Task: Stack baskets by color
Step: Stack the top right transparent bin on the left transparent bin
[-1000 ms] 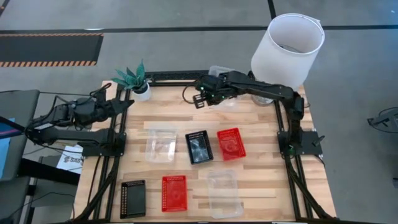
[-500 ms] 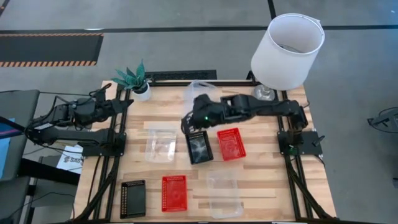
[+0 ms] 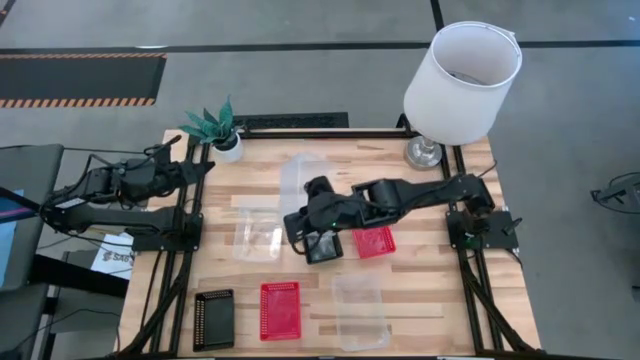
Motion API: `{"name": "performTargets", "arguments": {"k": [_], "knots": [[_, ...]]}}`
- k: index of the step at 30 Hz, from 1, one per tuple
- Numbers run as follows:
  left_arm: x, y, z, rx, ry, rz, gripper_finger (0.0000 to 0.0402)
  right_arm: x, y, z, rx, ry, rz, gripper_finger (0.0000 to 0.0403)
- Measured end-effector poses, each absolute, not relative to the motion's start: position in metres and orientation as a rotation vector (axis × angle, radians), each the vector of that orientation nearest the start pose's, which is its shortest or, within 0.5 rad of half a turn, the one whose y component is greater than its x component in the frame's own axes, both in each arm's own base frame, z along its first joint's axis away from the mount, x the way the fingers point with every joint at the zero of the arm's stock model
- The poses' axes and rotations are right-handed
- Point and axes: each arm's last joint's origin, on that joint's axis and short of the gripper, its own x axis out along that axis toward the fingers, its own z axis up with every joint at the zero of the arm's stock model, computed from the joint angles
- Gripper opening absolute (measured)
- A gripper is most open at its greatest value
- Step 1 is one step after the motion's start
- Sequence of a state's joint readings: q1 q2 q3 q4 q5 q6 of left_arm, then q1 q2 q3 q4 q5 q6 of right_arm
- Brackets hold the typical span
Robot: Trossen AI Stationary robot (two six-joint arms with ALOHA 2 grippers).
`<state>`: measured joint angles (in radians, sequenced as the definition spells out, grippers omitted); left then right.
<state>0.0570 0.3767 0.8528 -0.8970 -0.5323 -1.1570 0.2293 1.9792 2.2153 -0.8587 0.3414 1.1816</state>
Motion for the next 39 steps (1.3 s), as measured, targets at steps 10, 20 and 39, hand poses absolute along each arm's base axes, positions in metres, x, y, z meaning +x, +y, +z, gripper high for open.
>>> {"name": "performTargets", "arguments": {"k": [10,20,39], "knots": [[0.049,0.017,0.328,-0.974,0.062,0.725,0.0183,0.461,0.101,0.365,1.020,0.426,-0.396,0.0001],[0.049,0.016,0.328,-0.965,0.084,0.699,0.0183,0.485,0.103,0.336,0.992,0.422,-0.387,0.0001],[0.049,0.016,0.328,-0.968,0.081,0.703,0.0183,0.507,0.100,0.317,0.988,0.384,-0.325,0.0001]]}}
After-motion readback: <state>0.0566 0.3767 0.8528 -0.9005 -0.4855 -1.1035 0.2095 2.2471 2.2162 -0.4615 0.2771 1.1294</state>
